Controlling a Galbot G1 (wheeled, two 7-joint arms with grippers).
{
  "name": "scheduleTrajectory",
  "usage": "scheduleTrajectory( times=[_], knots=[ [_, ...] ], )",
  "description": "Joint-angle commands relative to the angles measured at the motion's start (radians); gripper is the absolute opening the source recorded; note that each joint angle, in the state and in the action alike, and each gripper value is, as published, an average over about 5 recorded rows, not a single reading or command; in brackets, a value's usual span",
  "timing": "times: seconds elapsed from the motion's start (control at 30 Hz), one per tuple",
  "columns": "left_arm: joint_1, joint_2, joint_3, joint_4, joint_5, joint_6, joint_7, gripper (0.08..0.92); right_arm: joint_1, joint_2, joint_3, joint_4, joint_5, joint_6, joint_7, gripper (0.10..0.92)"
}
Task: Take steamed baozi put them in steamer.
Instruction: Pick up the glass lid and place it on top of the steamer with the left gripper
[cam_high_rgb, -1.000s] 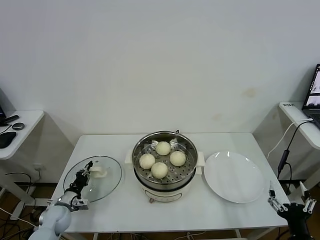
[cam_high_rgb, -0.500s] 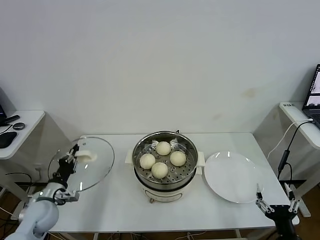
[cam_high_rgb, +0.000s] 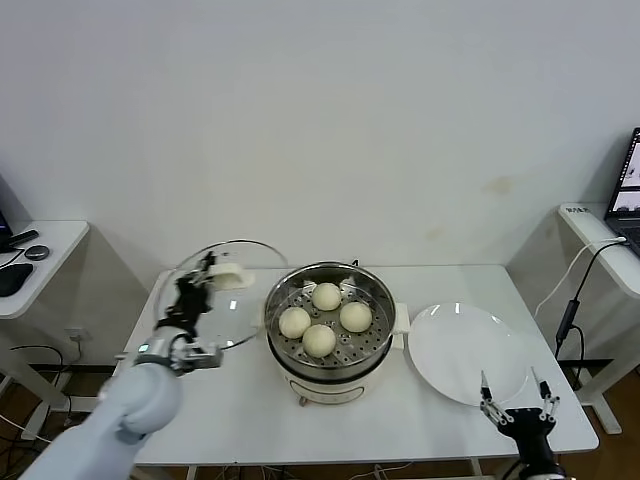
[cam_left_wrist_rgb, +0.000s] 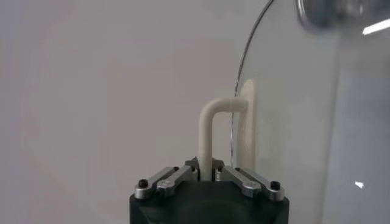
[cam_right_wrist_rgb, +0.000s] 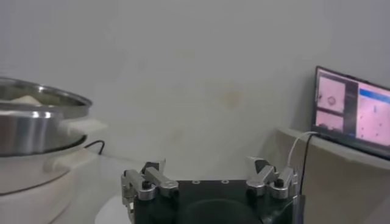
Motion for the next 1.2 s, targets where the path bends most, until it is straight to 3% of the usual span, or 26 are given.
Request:
scheduleTrajectory(
  times=[0.03,0.57,0.8,1.2],
  knots=[
    [-0.291,-0.199,0.418,-0.036,0.249,0.227,0.225,0.174,0.017,0.002,-0.043,-0.035,-0.088,-0.01,0.016,0.823],
    [-0.249,-0.437,0.429,0.128,0.527,0.214,0.279,0.174,0.025,0.0,-0.062,-0.06,-0.093,0.001,0.011,0.823],
    [-0.243,-0.481,0.423,0.191,0.563,0.211,0.273,0.174,0.022,-0.001,-0.062,-0.055,-0.086,0.0,0.008,0.823],
    [-0.207,-0.494,0.398,0.222,0.596,0.206,0.276,0.174,0.02,-0.001,-0.068,-0.057,-0.093,0.002,0.006,0.823]
  ],
)
